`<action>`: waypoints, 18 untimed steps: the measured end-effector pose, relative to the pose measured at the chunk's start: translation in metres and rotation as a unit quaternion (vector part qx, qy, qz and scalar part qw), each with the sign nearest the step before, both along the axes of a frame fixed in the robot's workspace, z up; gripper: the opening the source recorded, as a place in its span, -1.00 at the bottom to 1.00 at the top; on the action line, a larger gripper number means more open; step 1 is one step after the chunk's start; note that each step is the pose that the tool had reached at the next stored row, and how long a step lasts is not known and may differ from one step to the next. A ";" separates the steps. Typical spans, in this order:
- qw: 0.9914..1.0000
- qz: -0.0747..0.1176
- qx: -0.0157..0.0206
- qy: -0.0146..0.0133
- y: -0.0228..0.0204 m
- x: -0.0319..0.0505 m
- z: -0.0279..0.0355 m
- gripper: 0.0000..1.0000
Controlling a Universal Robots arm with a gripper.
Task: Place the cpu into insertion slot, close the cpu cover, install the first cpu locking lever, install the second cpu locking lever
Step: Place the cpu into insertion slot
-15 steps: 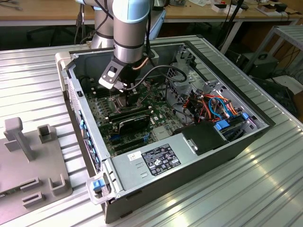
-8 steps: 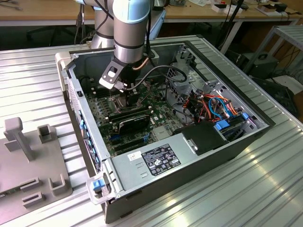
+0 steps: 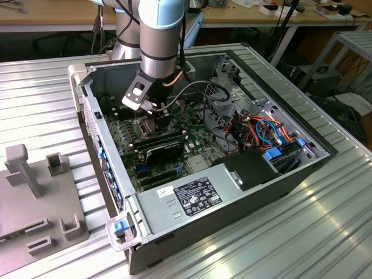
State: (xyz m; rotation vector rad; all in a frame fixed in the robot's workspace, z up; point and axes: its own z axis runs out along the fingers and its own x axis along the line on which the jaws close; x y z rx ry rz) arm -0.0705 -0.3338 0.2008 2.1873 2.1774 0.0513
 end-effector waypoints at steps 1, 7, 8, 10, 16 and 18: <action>1.000 0.000 0.000 0.000 0.0000 0.0000 -0.0002 0.09; 1.000 0.000 0.000 0.000 0.0000 0.0002 -0.0011 0.09; 1.000 0.000 0.000 0.000 0.0000 0.0002 -0.0010 0.09; 1.000 0.000 0.000 0.000 0.0000 0.0005 -0.0011 0.09; 1.000 0.000 0.001 0.000 0.0001 0.0012 -0.0011 0.09; 1.000 0.000 0.002 0.000 0.0000 0.0011 -0.0011 0.09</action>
